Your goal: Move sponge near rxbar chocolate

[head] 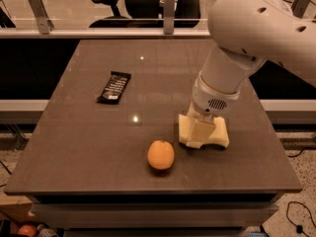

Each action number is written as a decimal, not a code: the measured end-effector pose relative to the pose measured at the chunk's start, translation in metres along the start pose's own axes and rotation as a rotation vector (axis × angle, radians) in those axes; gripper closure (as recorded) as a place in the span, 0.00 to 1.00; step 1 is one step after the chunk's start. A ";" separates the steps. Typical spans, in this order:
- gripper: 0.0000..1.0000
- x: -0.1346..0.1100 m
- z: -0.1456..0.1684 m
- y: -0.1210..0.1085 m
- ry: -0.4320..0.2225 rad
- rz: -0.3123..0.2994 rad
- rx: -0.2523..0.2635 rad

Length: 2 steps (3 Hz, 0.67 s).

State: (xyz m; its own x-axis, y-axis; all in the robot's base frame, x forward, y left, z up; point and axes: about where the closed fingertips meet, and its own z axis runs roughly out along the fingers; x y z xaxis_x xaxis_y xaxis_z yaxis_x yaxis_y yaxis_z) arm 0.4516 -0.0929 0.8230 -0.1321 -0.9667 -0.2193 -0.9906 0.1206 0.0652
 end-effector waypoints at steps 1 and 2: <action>0.13 0.000 0.000 0.000 0.000 0.000 0.000; 0.00 0.000 -0.001 0.000 0.000 0.000 0.000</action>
Offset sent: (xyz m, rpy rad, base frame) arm -0.0003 0.0001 -0.0003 -0.0002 -0.0001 0.0003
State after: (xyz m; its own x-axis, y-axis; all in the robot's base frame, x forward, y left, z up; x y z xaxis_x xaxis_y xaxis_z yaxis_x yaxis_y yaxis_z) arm 0.4512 -0.0929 0.8240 -0.1317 -0.9668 -0.2190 -0.9906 0.1202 0.0650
